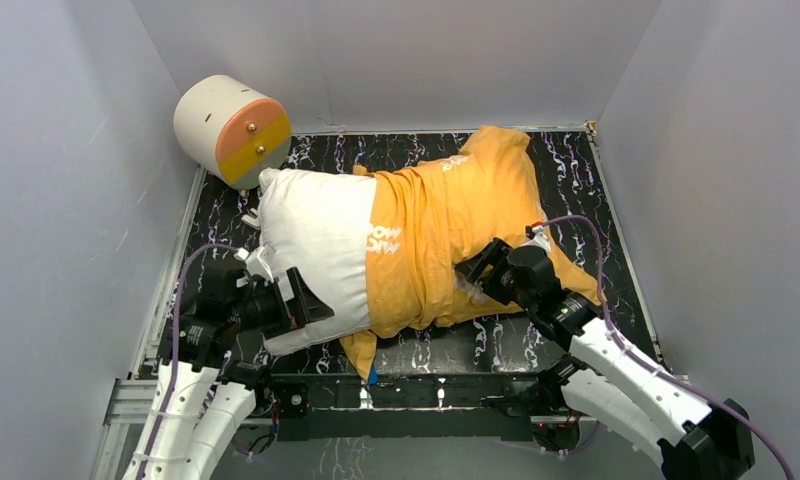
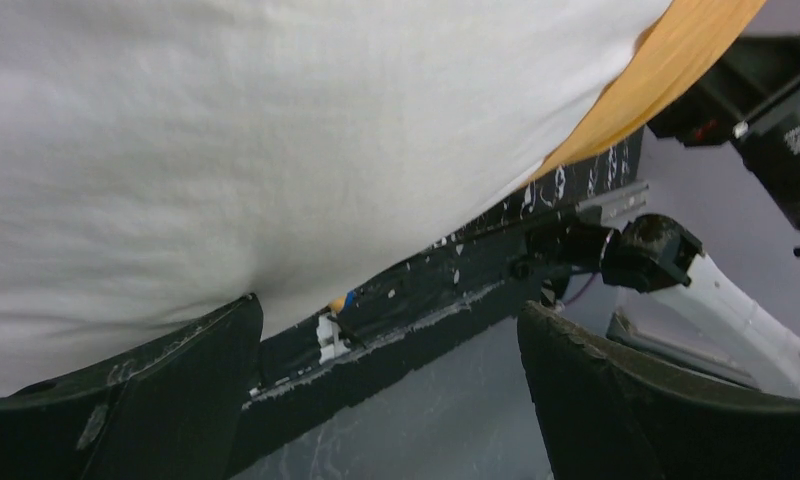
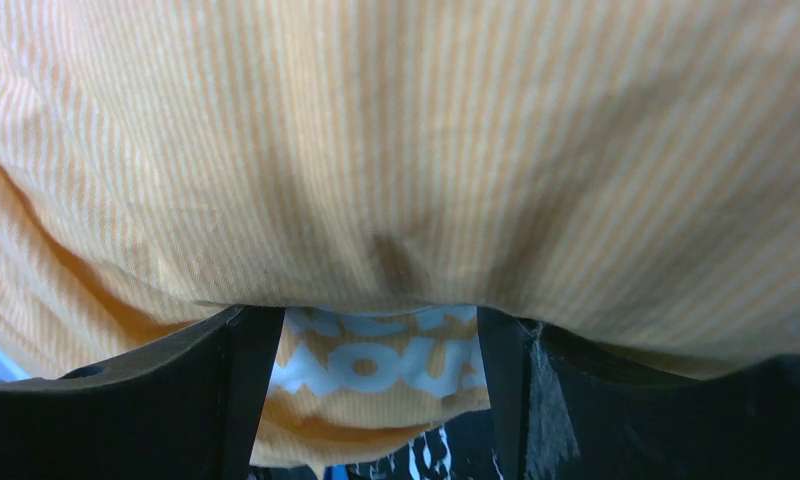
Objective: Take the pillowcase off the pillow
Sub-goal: Remove the pillow from the pillowcase.
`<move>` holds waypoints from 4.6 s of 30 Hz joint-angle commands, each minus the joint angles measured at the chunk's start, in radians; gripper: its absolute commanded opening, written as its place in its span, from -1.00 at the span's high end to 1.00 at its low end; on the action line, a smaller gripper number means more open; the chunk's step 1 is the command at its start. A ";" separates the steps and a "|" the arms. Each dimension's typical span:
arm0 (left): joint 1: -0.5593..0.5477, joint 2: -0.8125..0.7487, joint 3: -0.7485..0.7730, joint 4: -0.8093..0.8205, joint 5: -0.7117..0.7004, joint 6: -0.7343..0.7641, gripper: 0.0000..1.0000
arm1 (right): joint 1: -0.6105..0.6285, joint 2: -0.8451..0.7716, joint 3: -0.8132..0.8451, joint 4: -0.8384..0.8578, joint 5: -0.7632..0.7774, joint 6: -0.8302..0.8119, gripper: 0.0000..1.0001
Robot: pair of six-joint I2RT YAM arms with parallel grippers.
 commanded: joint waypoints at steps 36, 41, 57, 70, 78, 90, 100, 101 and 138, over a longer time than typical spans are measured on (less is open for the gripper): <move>-0.001 -0.018 -0.259 0.403 -0.200 -0.230 1.00 | 0.092 0.090 -0.215 0.551 -0.115 0.131 0.02; -0.001 -0.050 -0.193 0.361 -0.267 -0.215 1.00 | 0.092 -0.046 -0.263 0.601 0.024 0.119 0.54; -0.001 0.012 -0.075 0.248 -0.421 -0.072 1.00 | 0.092 -0.250 0.110 -0.362 0.547 -0.041 1.00; -0.001 0.091 -0.068 0.298 -0.248 0.040 1.00 | 0.091 -0.243 0.078 0.109 -0.067 -0.063 -0.44; -0.001 0.072 -0.082 0.321 -0.253 0.034 1.00 | 0.135 0.021 0.120 0.140 -0.150 0.091 -0.51; -0.001 0.054 -0.085 0.321 -0.280 0.018 1.00 | 0.282 0.221 0.092 0.109 0.232 0.117 0.35; -0.001 0.028 -0.083 0.315 -0.309 0.019 1.00 | 0.261 0.291 0.267 -0.128 0.735 -0.187 1.00; -0.001 0.024 -0.085 0.313 -0.321 0.015 1.00 | 0.255 0.276 0.278 -0.135 0.769 -0.219 1.00; 0.000 0.026 -0.095 0.338 -0.258 0.025 1.00 | 0.472 0.520 0.043 0.710 0.335 0.002 -0.72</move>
